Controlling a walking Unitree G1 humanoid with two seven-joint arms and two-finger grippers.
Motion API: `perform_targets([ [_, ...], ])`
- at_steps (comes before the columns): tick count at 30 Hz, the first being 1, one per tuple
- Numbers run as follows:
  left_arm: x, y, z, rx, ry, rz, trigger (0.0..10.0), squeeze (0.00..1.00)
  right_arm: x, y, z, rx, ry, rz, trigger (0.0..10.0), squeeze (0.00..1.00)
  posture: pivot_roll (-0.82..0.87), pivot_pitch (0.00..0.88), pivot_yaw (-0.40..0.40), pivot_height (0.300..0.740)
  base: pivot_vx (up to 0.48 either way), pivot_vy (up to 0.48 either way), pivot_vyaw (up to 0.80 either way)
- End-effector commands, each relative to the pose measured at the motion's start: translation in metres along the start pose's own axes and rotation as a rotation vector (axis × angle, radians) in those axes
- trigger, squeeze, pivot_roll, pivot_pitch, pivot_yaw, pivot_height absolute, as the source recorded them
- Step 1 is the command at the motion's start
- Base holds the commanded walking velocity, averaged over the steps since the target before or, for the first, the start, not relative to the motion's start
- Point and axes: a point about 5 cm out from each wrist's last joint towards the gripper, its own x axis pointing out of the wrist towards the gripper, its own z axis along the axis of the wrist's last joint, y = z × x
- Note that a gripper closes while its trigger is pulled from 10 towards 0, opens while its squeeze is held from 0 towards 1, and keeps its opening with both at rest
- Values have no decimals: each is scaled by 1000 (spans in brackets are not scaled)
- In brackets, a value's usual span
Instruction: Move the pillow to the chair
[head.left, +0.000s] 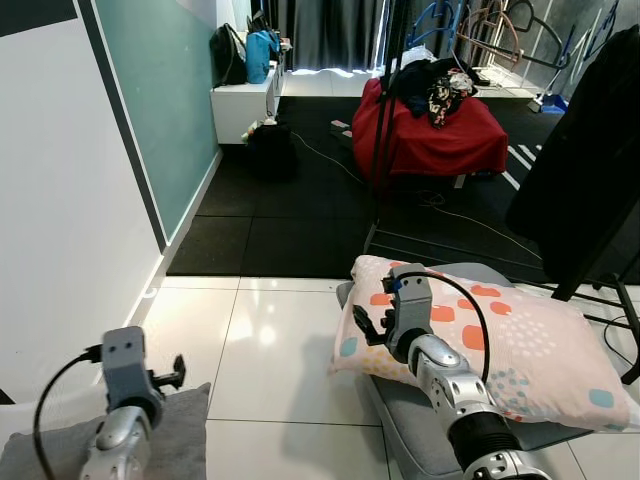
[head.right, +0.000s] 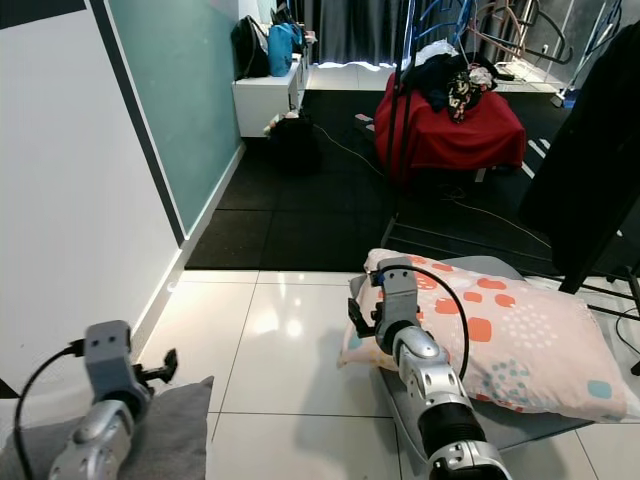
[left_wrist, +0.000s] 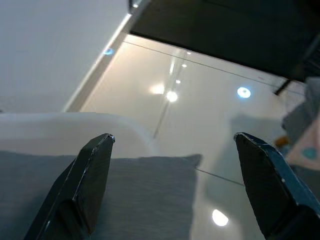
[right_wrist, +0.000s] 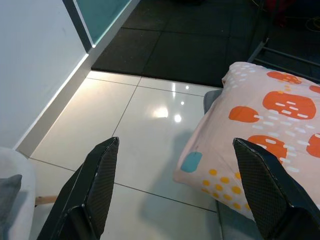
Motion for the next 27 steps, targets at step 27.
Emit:
perform_targets([
  [27,2,8,-2,-17,13,25,10000,0,1,2,1,22,0,7,10000,0,-93,33,-12,740,0,0,0],
])
